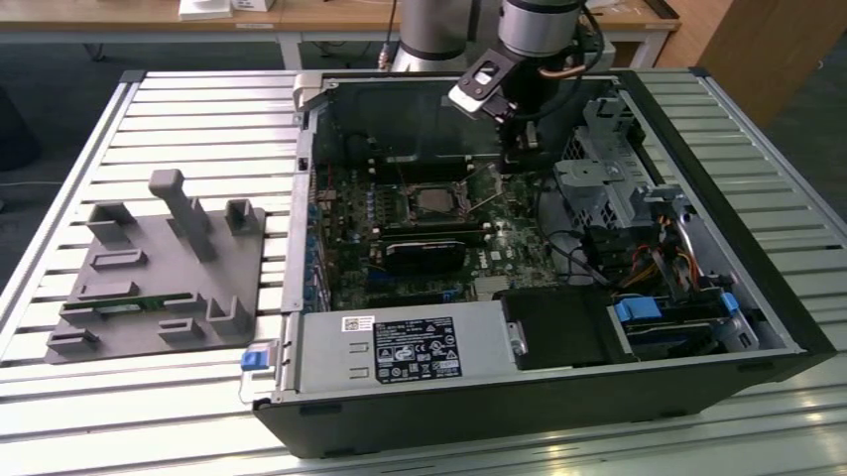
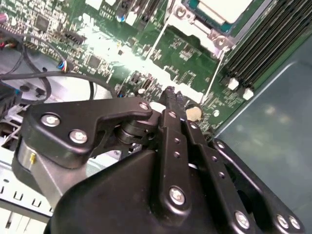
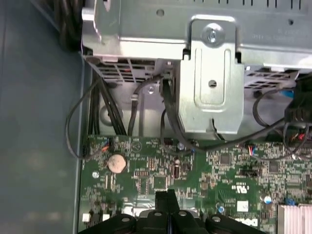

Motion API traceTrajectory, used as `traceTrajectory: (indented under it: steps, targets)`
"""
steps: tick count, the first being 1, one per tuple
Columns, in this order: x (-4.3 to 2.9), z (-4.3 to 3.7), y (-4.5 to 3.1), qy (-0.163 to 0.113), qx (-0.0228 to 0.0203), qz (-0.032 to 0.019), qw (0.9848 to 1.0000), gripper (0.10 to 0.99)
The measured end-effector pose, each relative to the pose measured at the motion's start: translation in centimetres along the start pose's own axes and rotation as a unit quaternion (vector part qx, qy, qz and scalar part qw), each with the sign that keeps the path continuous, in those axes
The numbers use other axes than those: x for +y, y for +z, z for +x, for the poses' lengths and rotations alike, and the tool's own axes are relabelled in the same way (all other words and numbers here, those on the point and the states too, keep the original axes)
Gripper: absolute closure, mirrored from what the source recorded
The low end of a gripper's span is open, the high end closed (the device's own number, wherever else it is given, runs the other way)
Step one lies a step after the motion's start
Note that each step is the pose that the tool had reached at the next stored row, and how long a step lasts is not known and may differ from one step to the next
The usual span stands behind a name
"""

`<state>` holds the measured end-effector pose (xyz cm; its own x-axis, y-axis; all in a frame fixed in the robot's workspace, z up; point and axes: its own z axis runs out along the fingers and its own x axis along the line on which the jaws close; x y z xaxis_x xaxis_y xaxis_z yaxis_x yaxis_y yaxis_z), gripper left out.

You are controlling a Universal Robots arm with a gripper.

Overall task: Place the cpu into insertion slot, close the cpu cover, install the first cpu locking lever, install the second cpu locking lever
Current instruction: 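Close the cpu cover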

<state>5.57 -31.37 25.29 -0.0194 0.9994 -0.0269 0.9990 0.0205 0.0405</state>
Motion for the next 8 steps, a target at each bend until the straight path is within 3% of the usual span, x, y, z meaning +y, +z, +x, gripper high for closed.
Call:
traceTrajectory:
  steps: [8]
  targets:
    - [1.01,0.15,0.46,0.0,-0.0003,0.0028,1.0,0.98]
